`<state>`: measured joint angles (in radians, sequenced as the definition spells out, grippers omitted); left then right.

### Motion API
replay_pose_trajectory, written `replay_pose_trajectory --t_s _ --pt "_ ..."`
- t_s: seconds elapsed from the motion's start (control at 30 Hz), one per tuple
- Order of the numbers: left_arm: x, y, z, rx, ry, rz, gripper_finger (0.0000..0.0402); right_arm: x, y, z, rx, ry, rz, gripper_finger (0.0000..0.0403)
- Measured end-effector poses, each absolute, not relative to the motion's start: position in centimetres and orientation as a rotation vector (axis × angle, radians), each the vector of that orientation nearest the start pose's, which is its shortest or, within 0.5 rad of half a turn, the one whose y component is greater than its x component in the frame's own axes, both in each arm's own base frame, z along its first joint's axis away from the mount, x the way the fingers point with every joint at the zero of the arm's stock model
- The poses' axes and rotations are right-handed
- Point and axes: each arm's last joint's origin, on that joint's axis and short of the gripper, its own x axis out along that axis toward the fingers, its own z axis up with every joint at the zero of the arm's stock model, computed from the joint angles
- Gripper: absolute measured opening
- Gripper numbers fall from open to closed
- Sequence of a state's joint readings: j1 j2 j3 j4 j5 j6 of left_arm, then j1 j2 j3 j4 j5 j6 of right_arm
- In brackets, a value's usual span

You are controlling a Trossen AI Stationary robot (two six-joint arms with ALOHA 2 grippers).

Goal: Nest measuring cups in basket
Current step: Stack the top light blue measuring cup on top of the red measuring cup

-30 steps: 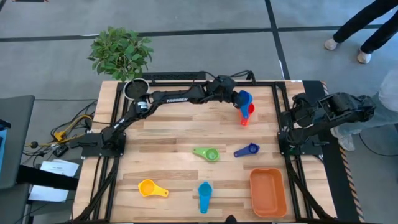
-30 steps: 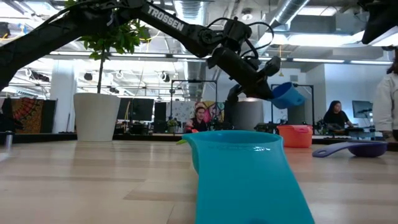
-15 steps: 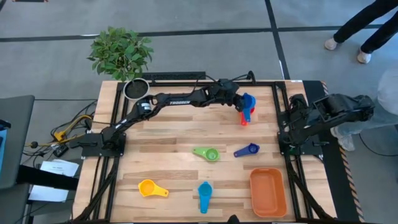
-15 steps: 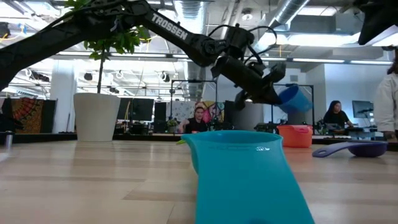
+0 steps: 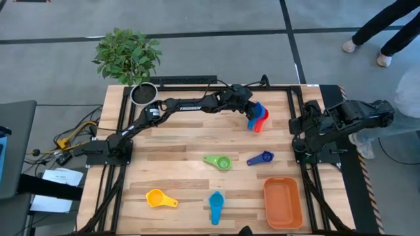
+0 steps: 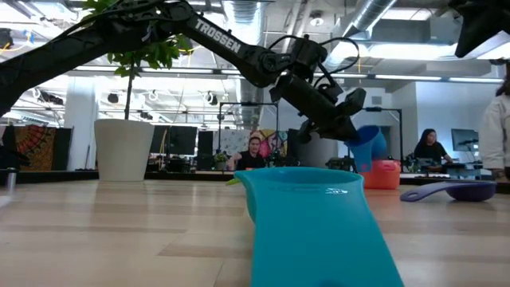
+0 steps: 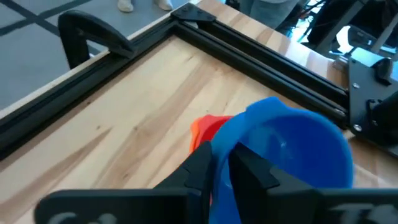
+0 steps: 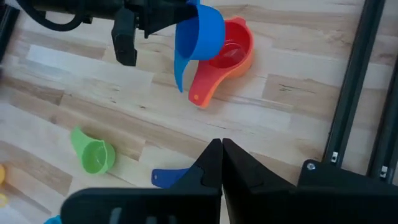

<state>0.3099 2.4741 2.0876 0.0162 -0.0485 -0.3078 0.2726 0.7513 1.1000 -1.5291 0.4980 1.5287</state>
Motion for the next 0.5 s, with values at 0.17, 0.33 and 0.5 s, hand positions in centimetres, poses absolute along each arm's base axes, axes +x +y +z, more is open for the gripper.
replay_pose_trajectory --t_s 0.17,0.33,0.5 --pt "53.93 17.53 19.55 -0.374 0.298 0.443 0.0062 7.56 0.68 33.72 0.927 0.675 -0.940 0.0031" --pt "53.94 17.51 19.56 -0.442 0.285 0.444 0.0062 7.83 0.75 33.65 0.923 0.682 -0.950 0.0023" --pt "53.95 17.45 19.51 -0.497 0.283 0.434 0.0049 7.98 0.79 33.60 0.920 0.685 -0.955 0.0023"
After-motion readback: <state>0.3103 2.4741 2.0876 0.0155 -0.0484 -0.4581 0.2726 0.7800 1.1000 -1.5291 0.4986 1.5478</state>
